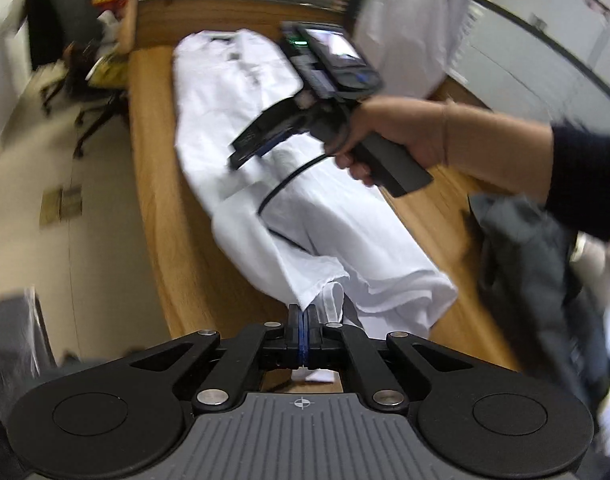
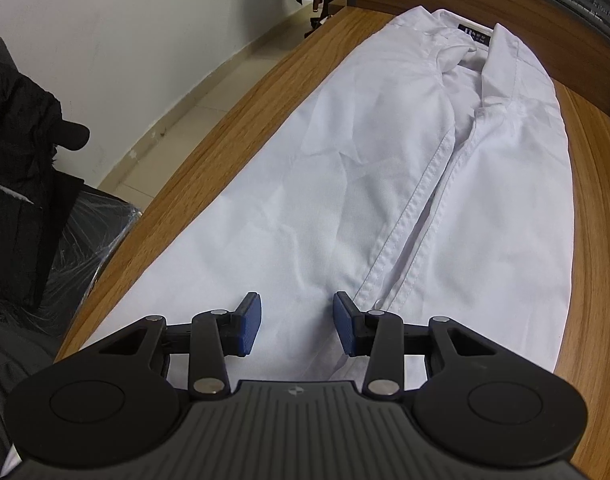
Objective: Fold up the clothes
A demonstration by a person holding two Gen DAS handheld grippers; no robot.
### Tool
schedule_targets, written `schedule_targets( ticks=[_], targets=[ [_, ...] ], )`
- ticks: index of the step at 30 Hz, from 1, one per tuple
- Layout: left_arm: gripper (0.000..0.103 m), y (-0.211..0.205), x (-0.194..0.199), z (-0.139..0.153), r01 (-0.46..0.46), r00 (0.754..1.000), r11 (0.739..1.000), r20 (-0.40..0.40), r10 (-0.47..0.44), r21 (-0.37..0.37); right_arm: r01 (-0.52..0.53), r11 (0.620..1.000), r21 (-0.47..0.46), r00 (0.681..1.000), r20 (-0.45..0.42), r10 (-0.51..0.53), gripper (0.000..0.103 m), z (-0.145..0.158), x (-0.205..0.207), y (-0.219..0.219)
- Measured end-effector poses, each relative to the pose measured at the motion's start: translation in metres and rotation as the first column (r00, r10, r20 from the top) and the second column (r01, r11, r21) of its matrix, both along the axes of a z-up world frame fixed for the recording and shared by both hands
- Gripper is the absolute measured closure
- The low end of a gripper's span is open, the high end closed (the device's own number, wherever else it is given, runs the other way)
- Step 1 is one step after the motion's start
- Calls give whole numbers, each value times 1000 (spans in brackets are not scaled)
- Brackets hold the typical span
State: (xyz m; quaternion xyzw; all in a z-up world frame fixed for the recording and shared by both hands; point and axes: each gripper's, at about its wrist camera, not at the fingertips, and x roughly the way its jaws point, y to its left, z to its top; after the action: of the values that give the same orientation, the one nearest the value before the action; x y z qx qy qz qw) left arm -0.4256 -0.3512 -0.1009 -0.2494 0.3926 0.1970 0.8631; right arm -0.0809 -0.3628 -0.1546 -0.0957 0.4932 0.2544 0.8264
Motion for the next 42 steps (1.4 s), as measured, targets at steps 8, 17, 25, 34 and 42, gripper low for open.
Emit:
schedule_targets(
  ticks=[8,17,25,34,42],
  targets=[
    [101,-25,-23,-17,33,996,998,-75,-37,-55,4,1000,-9,1000,24,-4,57,-1,2,3],
    [100,10,-18,5,-4,999,999,-38,5,34,9,989,151,999,41,-16,57,45,-34,-31],
    [99,61,-3,11,-28,999,998,-26,30,55,74,982,176,997,-19,-71,55,107,-107,-85],
    [99,73,-4,26,26,994,999,-105,-22,38,169,978,126,965,-222,-138,54,112,-207,-120],
    [99,66,-45,102,54,980,992,-197,-30,116,163,977,136,957,-264,-123,54,157,-251,-124]
  ],
)
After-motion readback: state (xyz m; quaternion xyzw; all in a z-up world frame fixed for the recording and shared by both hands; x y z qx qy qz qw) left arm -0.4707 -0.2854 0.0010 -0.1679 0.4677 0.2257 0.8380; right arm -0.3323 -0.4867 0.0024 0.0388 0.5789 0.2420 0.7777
